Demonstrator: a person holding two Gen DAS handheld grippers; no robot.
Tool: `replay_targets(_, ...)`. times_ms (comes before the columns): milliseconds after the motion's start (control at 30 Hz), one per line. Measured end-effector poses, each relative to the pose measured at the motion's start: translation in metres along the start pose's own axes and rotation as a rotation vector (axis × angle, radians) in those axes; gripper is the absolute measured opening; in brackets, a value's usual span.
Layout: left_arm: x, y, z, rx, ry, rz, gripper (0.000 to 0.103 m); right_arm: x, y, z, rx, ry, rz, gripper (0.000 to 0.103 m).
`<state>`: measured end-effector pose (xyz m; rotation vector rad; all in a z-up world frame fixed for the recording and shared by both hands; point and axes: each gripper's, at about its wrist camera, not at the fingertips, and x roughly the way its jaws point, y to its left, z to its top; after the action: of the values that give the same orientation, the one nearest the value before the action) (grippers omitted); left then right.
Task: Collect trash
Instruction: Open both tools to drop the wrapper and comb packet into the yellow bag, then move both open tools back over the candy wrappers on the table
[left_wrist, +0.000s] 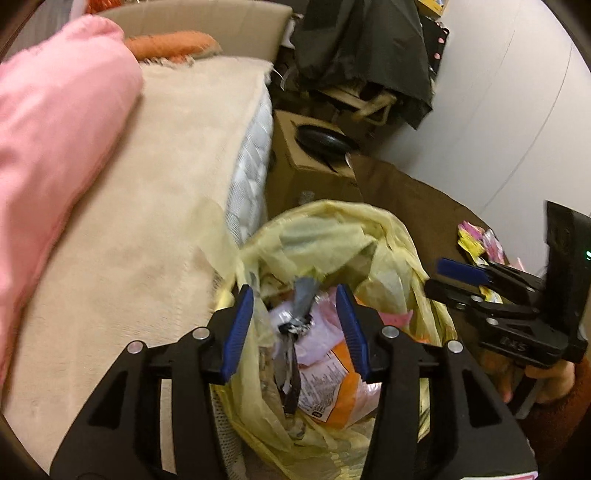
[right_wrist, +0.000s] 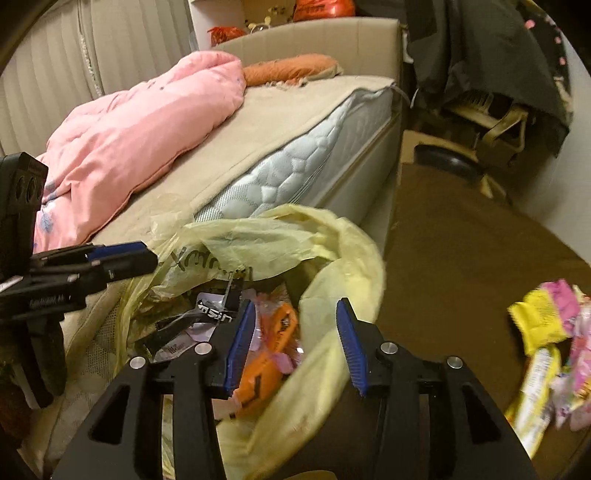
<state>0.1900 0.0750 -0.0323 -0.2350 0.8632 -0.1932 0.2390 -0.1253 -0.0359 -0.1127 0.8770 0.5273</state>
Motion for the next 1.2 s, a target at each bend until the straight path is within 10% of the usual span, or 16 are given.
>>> replay_targets(500, -0.031, -0.106, 0.007, 0.177, -0.104, -0.063, 0.044, -0.128, -0.079, -0.05, 0.099, -0.195, -0.228, 0.065)
replay_targets(1200, 0.069, -0.251, -0.001, 0.327, 0.014, -0.302, 0.044, -0.172, -0.18, -0.138, 0.254, -0.128, -0.492, 0.065)
